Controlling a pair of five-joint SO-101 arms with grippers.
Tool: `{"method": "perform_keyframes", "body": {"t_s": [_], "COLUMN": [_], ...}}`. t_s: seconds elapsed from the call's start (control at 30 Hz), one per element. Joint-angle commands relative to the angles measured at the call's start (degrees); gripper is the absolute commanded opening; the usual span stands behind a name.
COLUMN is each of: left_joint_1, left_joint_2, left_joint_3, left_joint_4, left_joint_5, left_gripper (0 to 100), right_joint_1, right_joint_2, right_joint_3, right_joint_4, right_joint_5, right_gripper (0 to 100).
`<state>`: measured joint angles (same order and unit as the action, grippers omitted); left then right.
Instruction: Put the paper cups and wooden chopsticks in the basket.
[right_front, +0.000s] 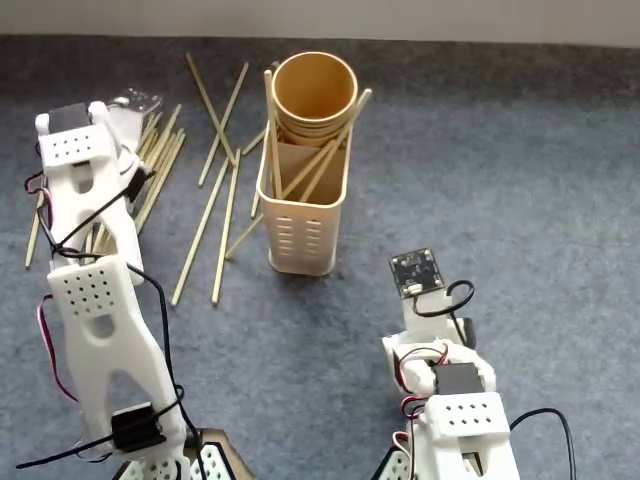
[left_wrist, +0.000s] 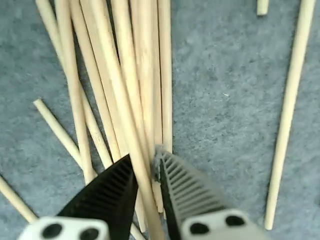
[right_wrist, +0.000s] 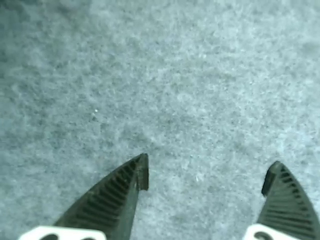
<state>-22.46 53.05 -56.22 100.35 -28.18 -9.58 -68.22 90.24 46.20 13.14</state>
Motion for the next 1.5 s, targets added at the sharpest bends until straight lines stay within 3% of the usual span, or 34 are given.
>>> {"method": "perform_keyframes", "body": {"t_s": [0.0,0.13,0.43,0.83,0.97,1.23,1.47], "left_joint_1": [1.89,2.42,5.93,16.31,22.29,29.05,35.47], "left_joint_2": [-6.11,-9.80,-22.81,-28.44,-28.62,-30.81,-41.10], "left_joint_3": [-0.04,0.57,-5.49,-27.74,-40.40,-39.69,-39.60], "left_joint_4": [0.62,0.62,0.53,-0.62,-0.26,-0.62,-2.02], "left_joint_5": [0.18,0.44,12.84,26.46,26.90,31.74,26.02], "left_gripper": [1,1,0,0,0,0,0], "right_joint_1": [-0.57,-0.57,-0.57,-0.57,-0.57,-0.40,-0.40], "right_joint_2": [-0.66,-0.66,-0.66,-0.66,-0.66,-0.66,-0.66], "right_joint_3": [-1.63,-1.63,-1.71,-1.54,-1.54,-1.54,-1.54], "right_joint_4": [0.31,0.31,0.22,0.22,0.22,0.22,0.22], "right_joint_5": [0.53,0.53,0.53,0.53,0.53,0.53,0.53], "right_gripper": [35.8,35.8,35.8,35.8,35.8,35.8,35.8]}}
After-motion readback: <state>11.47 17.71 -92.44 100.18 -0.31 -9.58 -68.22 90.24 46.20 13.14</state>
